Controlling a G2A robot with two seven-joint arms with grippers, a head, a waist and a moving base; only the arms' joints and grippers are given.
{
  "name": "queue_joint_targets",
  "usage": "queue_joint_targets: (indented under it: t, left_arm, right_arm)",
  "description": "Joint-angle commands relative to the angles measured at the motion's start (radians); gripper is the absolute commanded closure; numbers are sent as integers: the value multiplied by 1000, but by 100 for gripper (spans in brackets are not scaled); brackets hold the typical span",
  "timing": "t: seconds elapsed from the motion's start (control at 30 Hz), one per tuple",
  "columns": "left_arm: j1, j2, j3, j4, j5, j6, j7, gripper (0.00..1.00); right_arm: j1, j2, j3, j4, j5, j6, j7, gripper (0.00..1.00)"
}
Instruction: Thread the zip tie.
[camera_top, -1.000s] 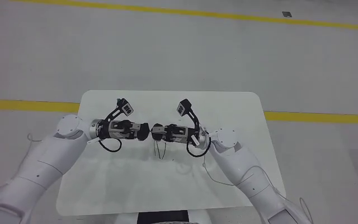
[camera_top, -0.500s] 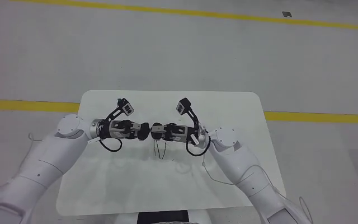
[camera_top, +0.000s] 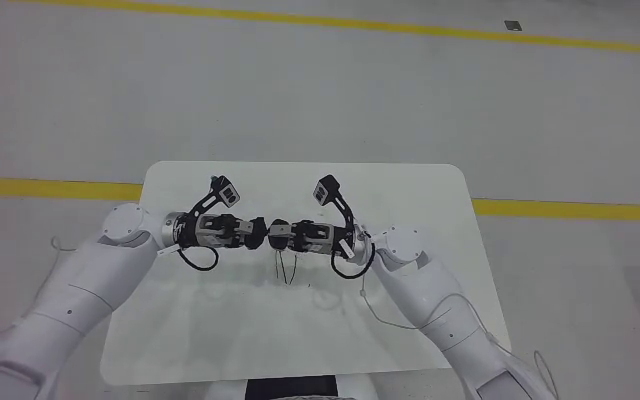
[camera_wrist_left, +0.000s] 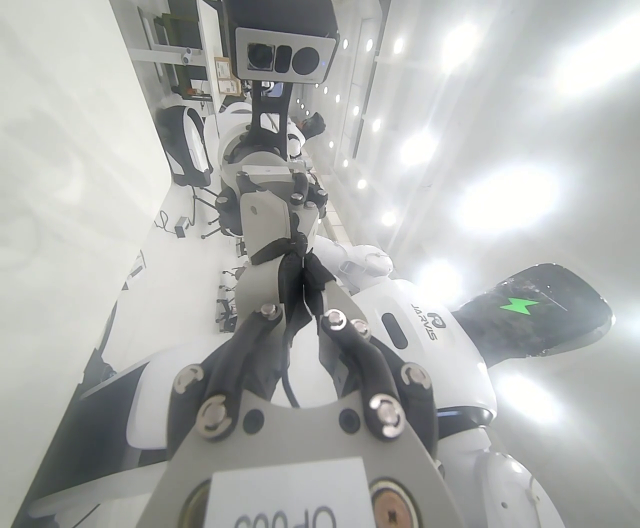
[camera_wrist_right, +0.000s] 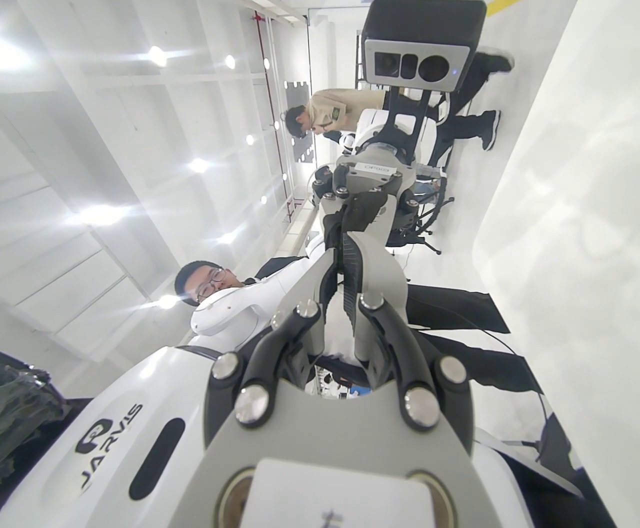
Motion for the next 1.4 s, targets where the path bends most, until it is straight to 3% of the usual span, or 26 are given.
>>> queue_joint_targets:
  t: [0.0, 0.03, 0.07, 0.1, 0.13, 0.6, 1.0, 1.07, 1.17, 1.23, 1.37]
  left_arm:
    - [0, 0, 1, 1, 0, 0, 0, 100]
    - [0, 1, 1, 1, 0, 0, 0, 100]
    - [0, 1, 1, 1, 0, -1, 0, 100]
    - [0, 2, 1, 1, -1, -2, 0, 100]
    - [0, 2, 1, 0, -2, -2, 0, 100]
    - [6, 10, -3, -9, -12, -18, 0, 100]
    - [2, 12, 1, -16, 7, -27, 0, 100]
    - [7, 12, 6, -19, 48, -42, 39, 100]
    - [23, 8, -28, -13, -27, -77, 80, 100]
    - [30, 6, -82, -13, -26, -77, 90, 100]
    - [79, -9, -197, -36, -12, -77, 75, 100]
  right_arm:
    - [-1, 0, 1, 0, -1, 0, -1, 100]
    - [-1, 0, 2, 0, -2, 1, 0, 100]
    - [-2, 0, 2, 0, -2, 2, 0, 79]
    - [-3, 0, 4, 1, 0, 5, -1, 44]
    - [-5, 0, 8, 1, 2, 6, -4, 0]
    - [-64, 29, 134, -45, 0, 8, -14, 0]
    - [-72, 31, 141, -53, 0, 14, -11, 0]
    - [-72, 31, 141, -53, 0, 14, -11, 0]
    - [-72, 31, 141, -53, 0, 14, -11, 0]
    - [-72, 31, 141, -53, 0, 14, -11, 0]
    - [-72, 31, 141, -53, 0, 14, -11, 0]
